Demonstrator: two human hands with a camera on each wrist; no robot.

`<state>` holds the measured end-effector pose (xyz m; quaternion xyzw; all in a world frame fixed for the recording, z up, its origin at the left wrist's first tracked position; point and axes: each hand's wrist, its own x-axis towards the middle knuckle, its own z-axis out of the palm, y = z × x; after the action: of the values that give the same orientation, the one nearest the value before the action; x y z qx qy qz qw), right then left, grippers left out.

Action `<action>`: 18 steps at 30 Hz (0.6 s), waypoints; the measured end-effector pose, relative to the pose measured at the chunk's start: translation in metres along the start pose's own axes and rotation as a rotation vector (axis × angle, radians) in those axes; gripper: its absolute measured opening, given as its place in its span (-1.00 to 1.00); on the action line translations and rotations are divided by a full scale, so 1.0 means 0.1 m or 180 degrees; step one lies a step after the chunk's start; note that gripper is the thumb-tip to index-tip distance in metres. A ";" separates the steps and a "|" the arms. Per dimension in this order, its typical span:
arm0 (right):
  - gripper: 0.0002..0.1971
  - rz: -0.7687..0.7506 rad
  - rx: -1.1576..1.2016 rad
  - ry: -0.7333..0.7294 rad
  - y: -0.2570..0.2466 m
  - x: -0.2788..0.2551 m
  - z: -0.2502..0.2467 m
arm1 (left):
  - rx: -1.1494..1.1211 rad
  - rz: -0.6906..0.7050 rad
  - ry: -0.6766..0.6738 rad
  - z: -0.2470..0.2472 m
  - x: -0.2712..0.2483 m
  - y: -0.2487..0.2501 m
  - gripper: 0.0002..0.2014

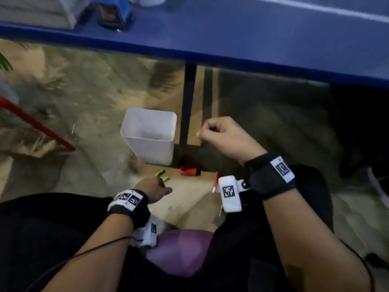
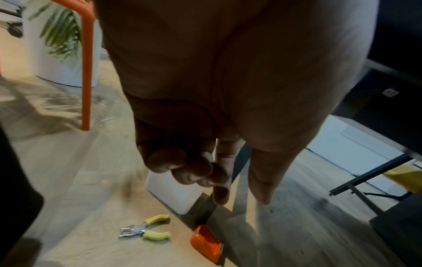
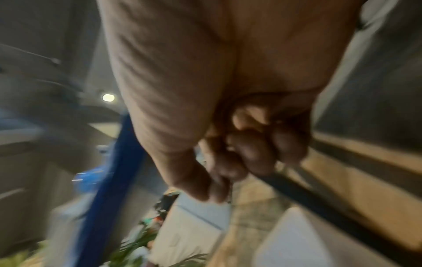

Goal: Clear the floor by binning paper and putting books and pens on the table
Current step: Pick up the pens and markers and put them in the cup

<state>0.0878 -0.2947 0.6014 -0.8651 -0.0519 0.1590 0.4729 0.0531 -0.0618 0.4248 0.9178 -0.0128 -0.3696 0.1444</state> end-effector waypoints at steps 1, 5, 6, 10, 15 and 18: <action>-0.74 0.0449 -0.0120 -0.0210 0.26 0.06 0.00 | -0.0019 0.0000 0.0021 -0.01 0.06 0.04 -0.60; -0.76 0.1708 0.0329 -0.0175 1.23 0.35 -0.02 | 0.0105 0.0030 0.0085 -0.04 0.33 0.19 -0.59; -0.75 0.1945 0.0503 0.0053 1.45 0.41 -0.01 | 0.0161 0.0040 0.0076 -0.03 0.41 0.25 -0.60; -0.71 0.2618 0.0913 0.0910 2.18 0.53 0.03 | 0.0297 0.0126 -0.0090 0.05 0.76 0.57 -0.69; -0.71 0.3302 0.1105 0.0999 3.71 0.55 0.61 | 0.0770 0.0319 -0.0223 0.40 1.33 0.97 -0.73; -0.68 0.3600 0.1079 0.0974 4.05 0.29 1.04 | 0.0846 0.0485 -0.0311 0.79 1.67 1.20 -0.81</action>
<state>0.0571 -0.4258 0.2042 -0.6843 0.5102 0.2655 0.4483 0.1306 -0.2186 0.2913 0.9062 -0.1382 -0.3968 0.0485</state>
